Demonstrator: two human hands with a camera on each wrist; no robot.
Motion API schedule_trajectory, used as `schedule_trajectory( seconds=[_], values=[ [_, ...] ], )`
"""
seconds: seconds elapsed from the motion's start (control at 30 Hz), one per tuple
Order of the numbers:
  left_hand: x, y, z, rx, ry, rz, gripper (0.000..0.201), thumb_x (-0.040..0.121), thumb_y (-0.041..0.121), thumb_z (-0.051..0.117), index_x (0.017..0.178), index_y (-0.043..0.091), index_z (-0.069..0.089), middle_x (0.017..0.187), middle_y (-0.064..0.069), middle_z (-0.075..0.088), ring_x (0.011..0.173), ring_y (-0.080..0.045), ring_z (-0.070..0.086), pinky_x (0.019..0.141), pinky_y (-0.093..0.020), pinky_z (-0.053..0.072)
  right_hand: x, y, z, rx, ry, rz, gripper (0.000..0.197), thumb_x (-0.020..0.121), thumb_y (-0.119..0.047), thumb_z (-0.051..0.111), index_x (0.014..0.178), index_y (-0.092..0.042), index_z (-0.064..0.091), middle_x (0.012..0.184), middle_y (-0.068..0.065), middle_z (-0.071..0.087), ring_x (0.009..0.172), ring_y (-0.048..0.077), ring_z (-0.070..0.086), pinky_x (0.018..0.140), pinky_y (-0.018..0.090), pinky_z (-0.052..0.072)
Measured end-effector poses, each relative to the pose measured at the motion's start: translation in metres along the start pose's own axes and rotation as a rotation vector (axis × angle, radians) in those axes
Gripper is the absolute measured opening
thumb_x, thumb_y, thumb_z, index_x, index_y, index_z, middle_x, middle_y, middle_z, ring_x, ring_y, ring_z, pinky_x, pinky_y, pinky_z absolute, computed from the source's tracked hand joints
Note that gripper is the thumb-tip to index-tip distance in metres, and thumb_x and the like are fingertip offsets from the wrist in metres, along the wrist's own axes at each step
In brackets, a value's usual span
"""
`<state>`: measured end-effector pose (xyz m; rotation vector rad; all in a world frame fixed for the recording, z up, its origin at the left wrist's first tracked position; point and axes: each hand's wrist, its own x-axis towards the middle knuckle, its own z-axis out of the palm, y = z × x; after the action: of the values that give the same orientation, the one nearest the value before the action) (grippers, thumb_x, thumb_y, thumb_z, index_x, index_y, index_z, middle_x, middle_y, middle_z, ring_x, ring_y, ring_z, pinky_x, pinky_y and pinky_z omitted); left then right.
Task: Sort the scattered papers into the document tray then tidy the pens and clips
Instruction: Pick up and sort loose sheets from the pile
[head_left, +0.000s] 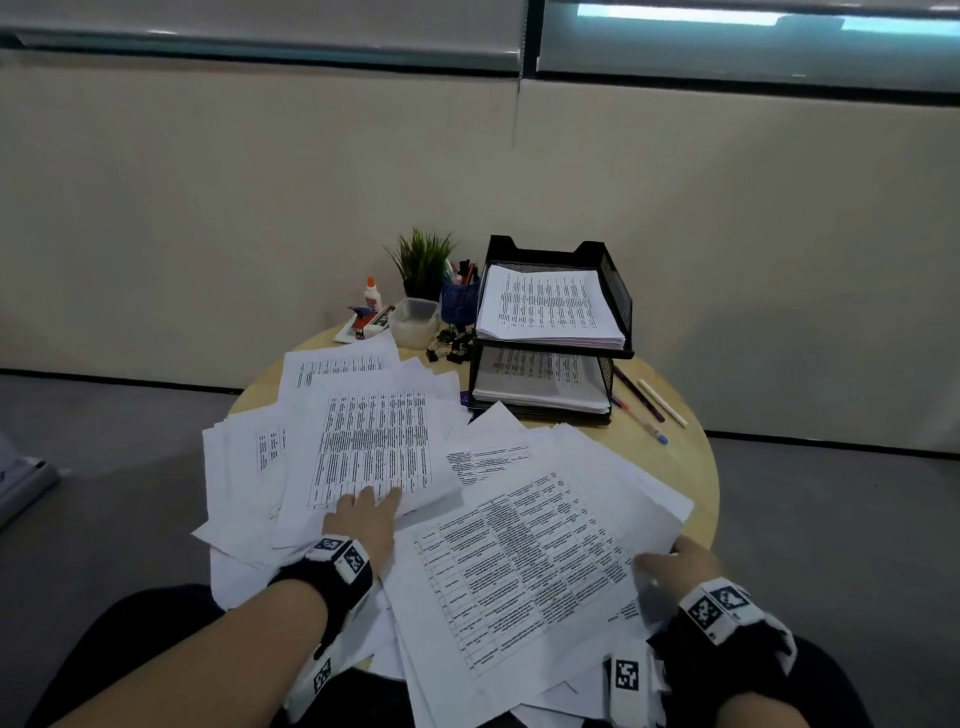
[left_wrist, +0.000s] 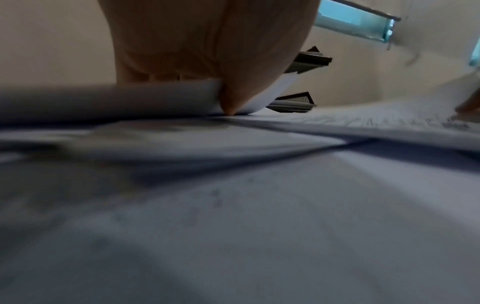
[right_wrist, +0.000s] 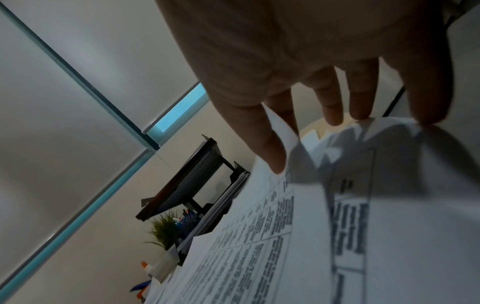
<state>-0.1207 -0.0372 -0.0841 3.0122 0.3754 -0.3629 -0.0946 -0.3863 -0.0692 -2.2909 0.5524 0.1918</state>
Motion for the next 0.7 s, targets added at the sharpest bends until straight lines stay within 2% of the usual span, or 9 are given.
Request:
schedule_trajectory(
  seconds=[0.1,0.17,0.27,0.37,0.43,0.5,0.53,0.6,0.7],
  values=[
    [0.002,0.000,-0.003,-0.134,0.004,0.003,0.045,0.102,0.027,0.023,0.147,0.029,0.020,0.138,-0.006,0.042,0.123,-0.028,0.042,0.100,-0.041,0.041,0.005,0.004,-0.001,-0.181,-0.093,0.012,0.006,0.071,-0.016,0.062,0.068,-0.020,0.058,0.077,0.006,0.064,0.066,0.019,0.057,0.053,0.021,0.042],
    [0.002,0.003,-0.002,-0.251,0.003,0.012,0.045,0.103,0.031,0.021,0.148,0.031,0.021,0.145,-0.007,0.037,0.131,-0.027,0.037,0.105,-0.044,0.036,0.007,0.003,-0.006,-0.188,-0.124,0.034,0.008,0.074,-0.011,0.060,0.070,-0.018,0.057,0.077,0.006,0.062,0.066,0.020,0.057,0.047,0.019,0.039],
    [-0.009,0.015,0.000,-0.379,-0.014,0.085,0.045,0.103,0.032,0.021,0.148,0.035,0.018,0.156,0.000,0.021,0.144,-0.021,0.017,0.114,-0.049,0.021,0.008,0.000,-0.009,-0.149,-0.151,0.033,0.008,0.073,-0.003,0.060,0.072,-0.011,0.059,0.067,0.006,0.060,0.061,0.021,0.056,0.046,0.020,0.039],
    [-0.035,0.037,-0.003,-0.468,-0.030,0.161,0.045,0.103,0.031,0.021,0.148,0.034,0.017,0.157,0.002,0.016,0.146,-0.018,0.012,0.117,-0.051,0.013,0.006,-0.002,-0.006,-0.079,-0.071,-0.026,0.004,0.073,-0.002,0.062,0.076,-0.002,0.062,0.073,0.014,0.065,0.067,0.028,0.060,0.058,0.028,0.048],
    [-0.054,0.053,-0.007,-0.450,-0.062,0.205,0.046,0.103,0.032,0.020,0.148,0.036,0.014,0.158,0.004,0.010,0.147,-0.018,0.007,0.118,-0.052,0.005,0.003,-0.006,-0.002,0.063,-0.001,-0.081,0.004,0.078,0.000,0.060,0.078,0.004,0.059,0.071,0.016,0.064,0.064,0.028,0.060,0.066,0.036,0.053],
    [-0.070,0.065,-0.006,-0.378,-0.111,0.251,0.047,0.103,0.031,0.018,0.148,0.037,0.009,0.159,0.005,0.004,0.147,-0.018,0.001,0.118,-0.051,0.000,-0.003,-0.009,0.000,0.325,-0.013,-0.063,0.007,0.084,0.006,0.056,0.078,0.008,0.053,0.067,0.018,0.058,0.052,0.027,0.058,0.059,0.041,0.057],
    [-0.076,0.068,-0.004,-0.332,-0.130,0.274,0.047,0.103,0.030,0.018,0.148,0.038,0.006,0.159,0.005,0.002,0.147,-0.019,-0.001,0.118,-0.051,-0.001,-0.005,-0.011,0.000,0.449,-0.034,-0.034,0.008,0.085,0.009,0.054,0.078,0.008,0.051,0.069,0.020,0.055,0.048,0.027,0.057,0.051,0.038,0.056],
    [-0.083,0.073,0.003,-0.250,-0.162,0.319,0.048,0.103,0.031,0.019,0.148,0.038,0.004,0.159,0.005,0.000,0.147,-0.019,-0.003,0.117,-0.051,-0.002,-0.008,-0.013,-0.001,0.527,-0.060,0.002,0.011,0.088,0.010,0.050,0.079,0.004,0.051,0.072,0.024,0.054,0.043,0.027,0.057,0.043,0.033,0.055],
    [-0.091,0.077,0.010,-0.163,-0.209,0.426,0.047,0.103,0.035,0.019,0.148,0.040,0.005,0.159,0.007,0.003,0.147,-0.018,-0.004,0.117,-0.053,-0.003,-0.008,-0.013,-0.003,0.536,-0.069,0.014,0.005,0.089,0.008,0.050,0.092,0.005,0.051,0.075,0.026,0.055,0.045,0.029,0.055,0.044,0.037,0.055]
  ],
)
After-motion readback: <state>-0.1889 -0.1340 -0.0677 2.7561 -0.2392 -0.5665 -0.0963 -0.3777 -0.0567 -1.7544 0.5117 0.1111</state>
